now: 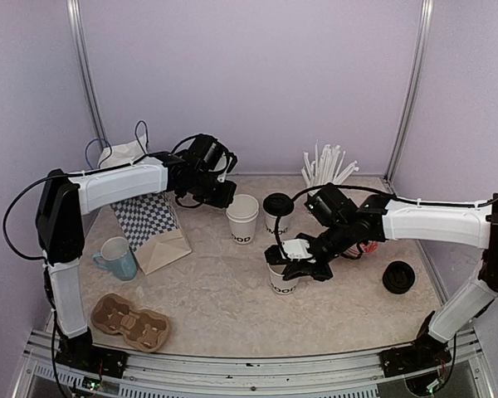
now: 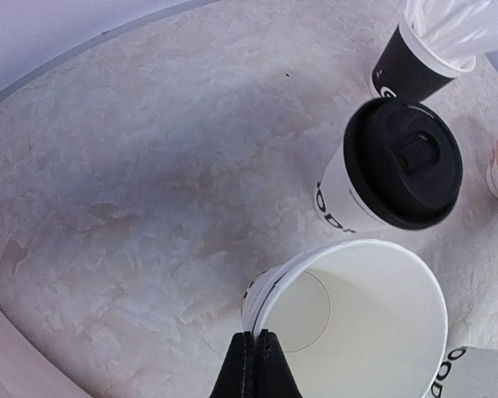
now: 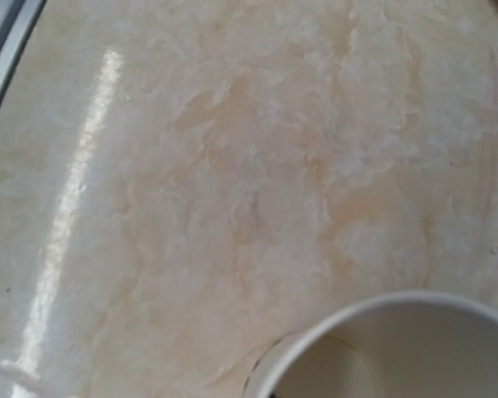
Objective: Pack the takeout coffee
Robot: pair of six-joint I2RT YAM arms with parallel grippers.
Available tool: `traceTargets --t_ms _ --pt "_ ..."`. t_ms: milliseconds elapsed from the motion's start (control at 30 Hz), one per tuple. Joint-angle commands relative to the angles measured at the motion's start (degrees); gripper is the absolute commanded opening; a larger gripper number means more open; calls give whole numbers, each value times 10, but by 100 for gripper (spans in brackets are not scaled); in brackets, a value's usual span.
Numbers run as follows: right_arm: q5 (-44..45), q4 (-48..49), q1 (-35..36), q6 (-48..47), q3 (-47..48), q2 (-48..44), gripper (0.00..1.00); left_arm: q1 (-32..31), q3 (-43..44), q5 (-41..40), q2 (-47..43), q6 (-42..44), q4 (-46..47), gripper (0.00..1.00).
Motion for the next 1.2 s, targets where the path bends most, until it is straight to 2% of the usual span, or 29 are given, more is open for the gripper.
traceTargets --t_ms 0,333,567,700,800,867,933,1033,1167 --pt "0 44 13 5 17 26 0 8 35 9 41 -29 41 0" --pt "-10 75 17 10 34 68 0 22 48 -7 74 -46 54 0" --pt "-31 59 19 13 49 100 0 27 49 -11 71 -48 60 2" --pt "-47 47 19 12 48 97 1 28 52 -11 70 -47 54 8" --pt "-54 30 19 13 57 98 12 30 57 -16 74 -48 47 25" --pt "-61 12 19 17 70 94 23 30 60 -17 75 -48 44 30" --pt "-61 1 19 21 75 81 30 29 60 -20 71 -48 44 34" --pt "-47 -26 17 26 89 58 37 25 58 -28 58 -46 46 38" --pt "-30 -61 -11 37 100 27 39 8 59 -53 21 -33 47 43"
